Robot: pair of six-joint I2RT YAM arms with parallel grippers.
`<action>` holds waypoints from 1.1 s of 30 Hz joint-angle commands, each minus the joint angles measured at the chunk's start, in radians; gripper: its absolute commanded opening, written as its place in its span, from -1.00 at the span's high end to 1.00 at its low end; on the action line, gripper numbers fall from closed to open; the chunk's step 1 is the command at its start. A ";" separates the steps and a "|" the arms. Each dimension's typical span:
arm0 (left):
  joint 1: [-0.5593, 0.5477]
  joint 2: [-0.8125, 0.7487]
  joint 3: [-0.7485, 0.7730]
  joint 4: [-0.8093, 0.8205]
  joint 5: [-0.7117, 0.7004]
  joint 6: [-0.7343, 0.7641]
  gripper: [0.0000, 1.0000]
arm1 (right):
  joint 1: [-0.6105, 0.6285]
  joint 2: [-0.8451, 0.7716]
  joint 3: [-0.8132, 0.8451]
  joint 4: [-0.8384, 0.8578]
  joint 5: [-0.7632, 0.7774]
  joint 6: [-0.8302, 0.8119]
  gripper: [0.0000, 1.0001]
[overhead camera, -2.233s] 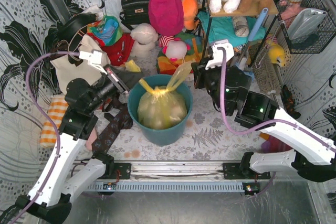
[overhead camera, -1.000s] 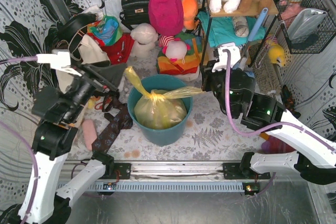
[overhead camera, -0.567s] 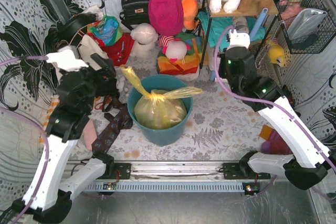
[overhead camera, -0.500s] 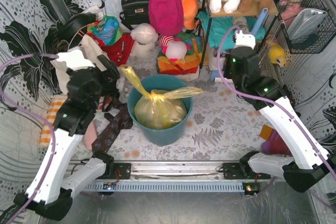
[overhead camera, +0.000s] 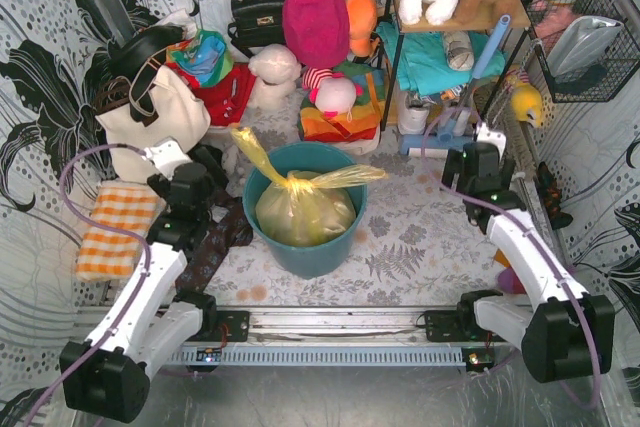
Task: Tie the trash bag
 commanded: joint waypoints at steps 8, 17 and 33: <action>0.003 0.173 -0.279 0.500 -0.264 -0.026 -0.95 | -0.035 0.038 -0.451 0.760 0.197 -0.130 -0.93; -0.001 0.384 -0.501 1.248 -0.154 0.256 -0.95 | -0.063 0.278 -0.505 1.159 0.113 -0.240 -0.94; 0.033 0.565 -0.497 1.468 0.189 0.357 -0.95 | -0.120 0.458 -0.638 1.664 -0.251 -0.277 -0.94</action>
